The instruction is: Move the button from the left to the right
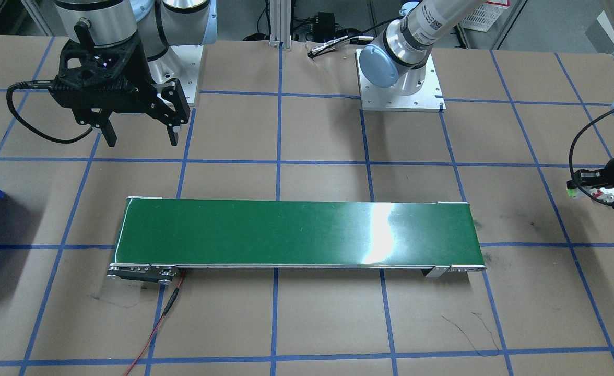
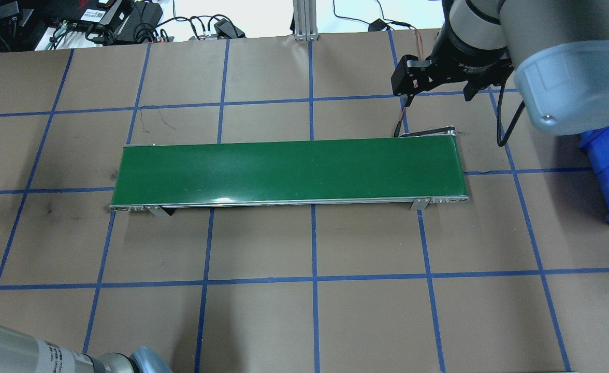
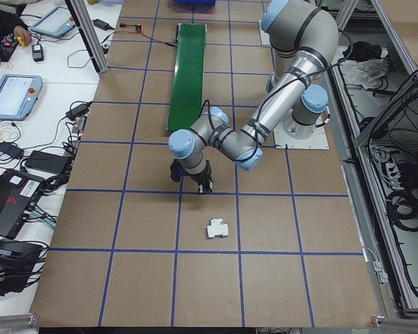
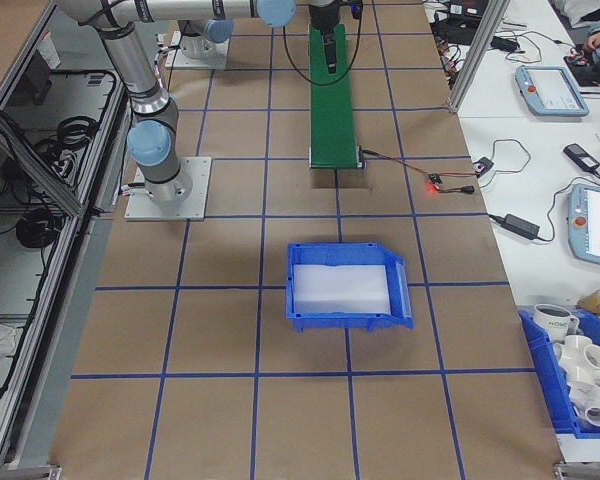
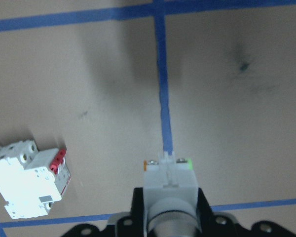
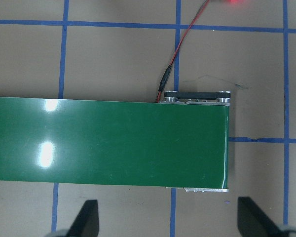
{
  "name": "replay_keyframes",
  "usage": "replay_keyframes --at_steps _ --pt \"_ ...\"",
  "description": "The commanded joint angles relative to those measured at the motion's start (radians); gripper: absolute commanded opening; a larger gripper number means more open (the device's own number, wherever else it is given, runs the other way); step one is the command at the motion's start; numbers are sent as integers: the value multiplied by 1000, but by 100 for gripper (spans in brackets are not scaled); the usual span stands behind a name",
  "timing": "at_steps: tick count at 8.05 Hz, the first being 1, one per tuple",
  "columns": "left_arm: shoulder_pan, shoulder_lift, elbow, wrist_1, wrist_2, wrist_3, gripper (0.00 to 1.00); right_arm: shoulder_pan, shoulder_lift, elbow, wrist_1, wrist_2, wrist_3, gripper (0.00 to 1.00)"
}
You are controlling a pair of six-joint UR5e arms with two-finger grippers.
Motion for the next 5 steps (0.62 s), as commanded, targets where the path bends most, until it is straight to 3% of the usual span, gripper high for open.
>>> replay_keyframes --at_steps 1,2,4,5 --pt "-147 94 51 -100 -24 -47 0 0 0 0 0 0 0 100" --pt "-203 120 53 -121 -28 -120 0 0 0 0 0 0 0 100" --pt "-315 155 53 -161 -105 -256 0 0 0 0 0 0 0 100" --pt "-371 155 51 -161 -105 -319 0 0 2 0 0 0 0 100"
